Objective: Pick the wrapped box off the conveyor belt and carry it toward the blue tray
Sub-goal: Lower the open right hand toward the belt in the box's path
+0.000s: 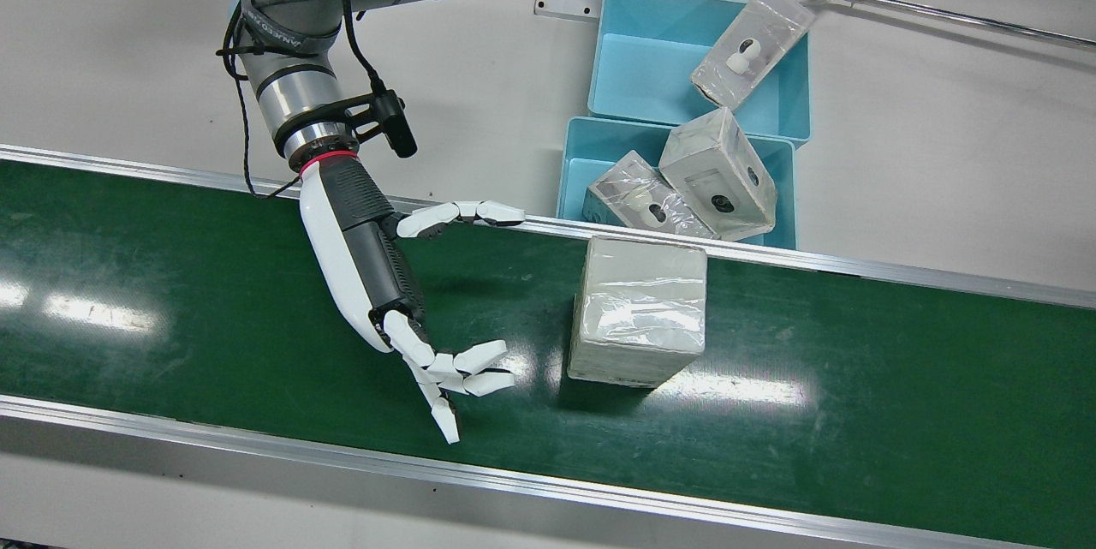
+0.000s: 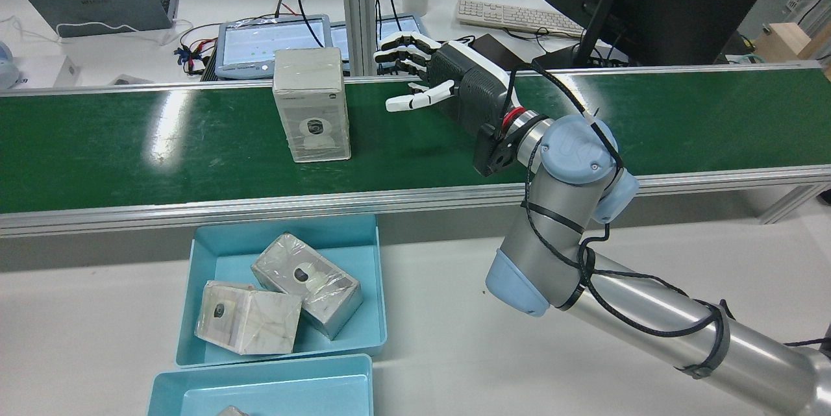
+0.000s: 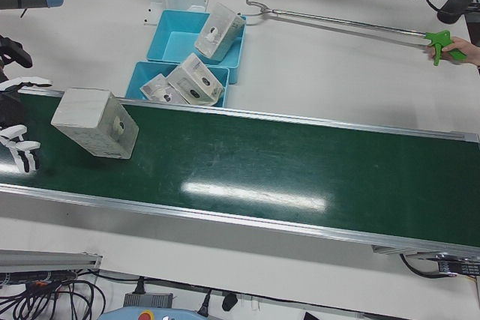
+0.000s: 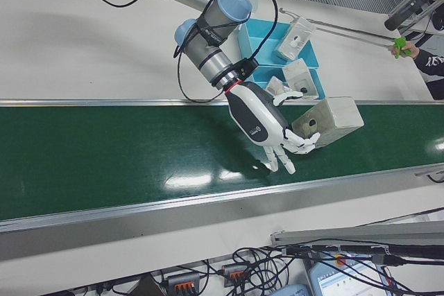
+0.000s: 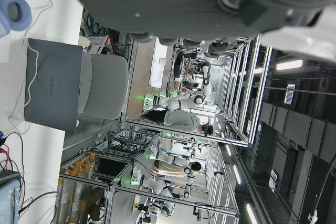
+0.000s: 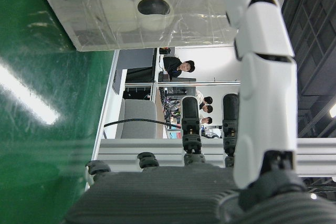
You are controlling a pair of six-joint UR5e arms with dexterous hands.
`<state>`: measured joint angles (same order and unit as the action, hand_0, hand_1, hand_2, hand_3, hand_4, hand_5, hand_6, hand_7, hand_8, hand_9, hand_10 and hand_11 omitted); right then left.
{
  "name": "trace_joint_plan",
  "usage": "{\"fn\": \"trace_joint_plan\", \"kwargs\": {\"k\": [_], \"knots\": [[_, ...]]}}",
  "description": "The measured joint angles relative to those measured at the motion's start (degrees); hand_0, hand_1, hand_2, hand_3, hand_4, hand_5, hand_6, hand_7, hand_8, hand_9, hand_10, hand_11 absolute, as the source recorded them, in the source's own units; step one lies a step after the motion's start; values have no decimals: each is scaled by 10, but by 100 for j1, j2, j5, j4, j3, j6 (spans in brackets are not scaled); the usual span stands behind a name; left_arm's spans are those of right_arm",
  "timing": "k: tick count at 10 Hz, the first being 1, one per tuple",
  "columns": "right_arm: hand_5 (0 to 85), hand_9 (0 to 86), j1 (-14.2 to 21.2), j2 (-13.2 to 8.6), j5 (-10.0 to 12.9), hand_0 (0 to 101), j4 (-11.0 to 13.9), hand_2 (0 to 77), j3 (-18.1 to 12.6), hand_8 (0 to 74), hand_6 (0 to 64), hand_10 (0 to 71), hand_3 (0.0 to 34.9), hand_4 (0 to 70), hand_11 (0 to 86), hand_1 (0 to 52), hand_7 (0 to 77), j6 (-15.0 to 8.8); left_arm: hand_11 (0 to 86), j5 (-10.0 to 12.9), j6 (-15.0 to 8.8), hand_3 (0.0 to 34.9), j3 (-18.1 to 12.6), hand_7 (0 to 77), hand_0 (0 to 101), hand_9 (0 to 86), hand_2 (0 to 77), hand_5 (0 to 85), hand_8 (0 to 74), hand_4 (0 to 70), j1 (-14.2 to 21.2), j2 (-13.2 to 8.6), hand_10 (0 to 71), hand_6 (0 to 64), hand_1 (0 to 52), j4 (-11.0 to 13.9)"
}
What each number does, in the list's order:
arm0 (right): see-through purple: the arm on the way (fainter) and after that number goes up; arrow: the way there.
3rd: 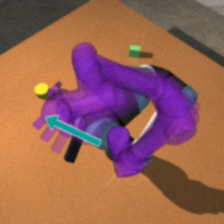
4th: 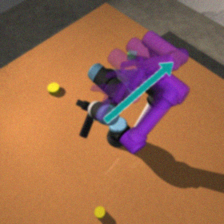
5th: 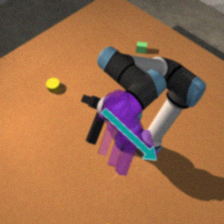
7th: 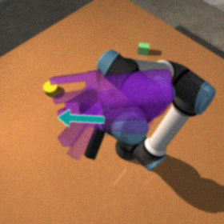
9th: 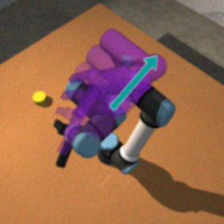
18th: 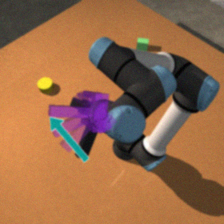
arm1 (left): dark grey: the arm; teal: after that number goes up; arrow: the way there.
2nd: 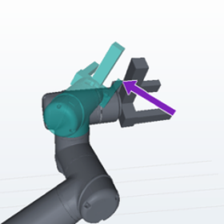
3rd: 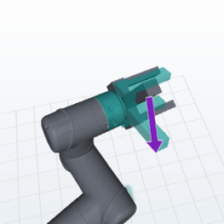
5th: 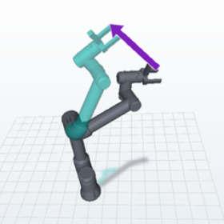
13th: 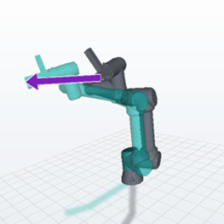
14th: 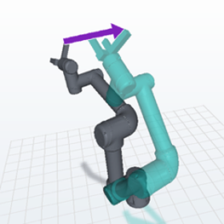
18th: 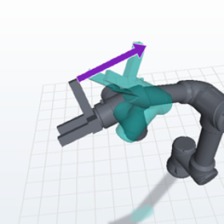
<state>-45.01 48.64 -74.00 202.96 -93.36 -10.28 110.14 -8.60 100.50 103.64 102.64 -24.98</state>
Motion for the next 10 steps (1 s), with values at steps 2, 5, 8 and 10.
{"fn": "trace_joint_plan", "kwargs": {"k": [2,5,8,10], "knots": [[371,60,0,7,-1,492,5,191,2,0,55,0,274,120,16,164,284,-6,0,0,0,0,0,0,0,0,11,11,0,0,0,0,5,0,0,0],[371,60,1,13,0,492,6,202,1,0,60,0,273,120,11,164,295,-21,0,0,0,0,0,5,0,0,5,11,0,0,0,0,0,0,0,0],[371,60,1,19,-1,490,5,213,-1,0,60,0,265,120,16,164,295,-26,0,0,0,0,0,5,0,0,5,11,0,0,0,0,5,0,0,0],[371,60,1,16,1,492,4,213,1,0,60,0,265,120,16,164,295,-27,0,0,0,0,0,5,0,0,5,11,0,0,0,0,0,0,0,0]]}}
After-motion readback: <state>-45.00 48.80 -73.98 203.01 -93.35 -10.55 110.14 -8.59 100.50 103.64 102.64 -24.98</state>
